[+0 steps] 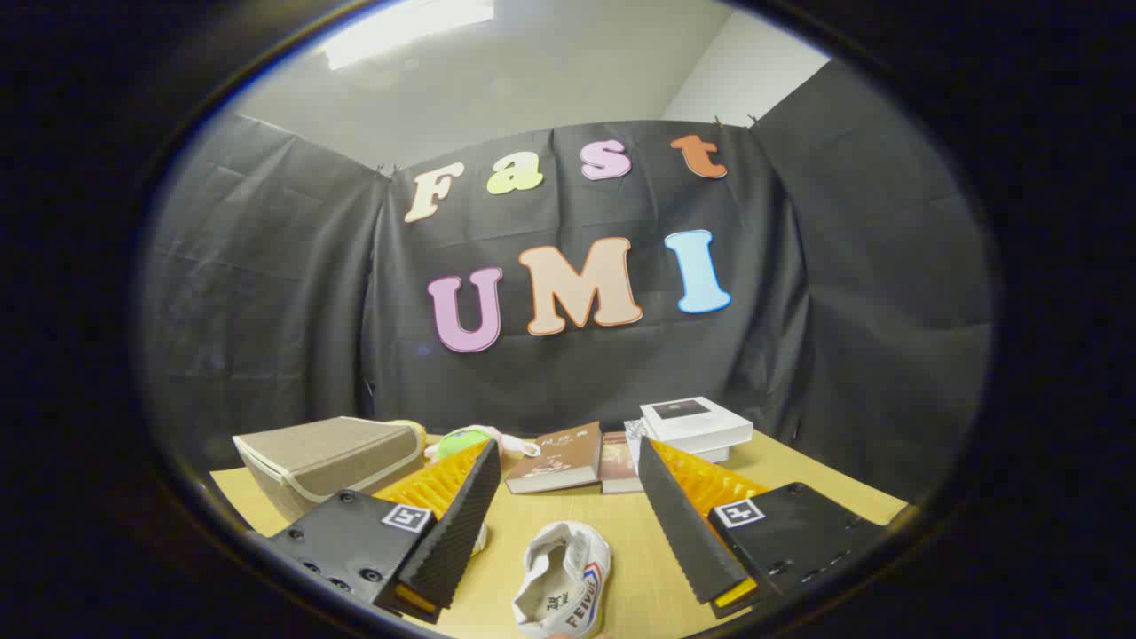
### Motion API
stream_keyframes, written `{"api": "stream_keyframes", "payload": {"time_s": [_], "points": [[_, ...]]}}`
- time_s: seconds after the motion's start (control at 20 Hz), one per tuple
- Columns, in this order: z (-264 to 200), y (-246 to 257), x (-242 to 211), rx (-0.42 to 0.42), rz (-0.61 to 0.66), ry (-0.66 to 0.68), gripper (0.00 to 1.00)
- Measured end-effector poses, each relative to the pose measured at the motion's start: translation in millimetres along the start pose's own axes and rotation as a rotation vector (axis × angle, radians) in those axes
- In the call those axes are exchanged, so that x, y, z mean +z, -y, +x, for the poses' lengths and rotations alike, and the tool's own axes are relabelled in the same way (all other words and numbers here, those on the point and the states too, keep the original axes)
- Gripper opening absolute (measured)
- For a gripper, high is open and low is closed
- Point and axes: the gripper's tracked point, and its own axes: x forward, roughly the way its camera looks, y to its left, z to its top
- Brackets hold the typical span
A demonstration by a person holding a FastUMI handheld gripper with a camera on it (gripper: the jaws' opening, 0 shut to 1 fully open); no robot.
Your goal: Open the storage box then place both shoes into the box .Put the left shoe in first, then the right shoe, with the right side of both shoes facing outward in a uniform manner.
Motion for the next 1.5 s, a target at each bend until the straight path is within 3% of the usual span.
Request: {"api": "stream_keyframes", "payload": {"time_s": [0.5,1.5], "points": [[-4,25,8,-0.069,0.009,0.018,0.98],[-6,25,2,-0.068,0.001,0.004,0.98]]}}
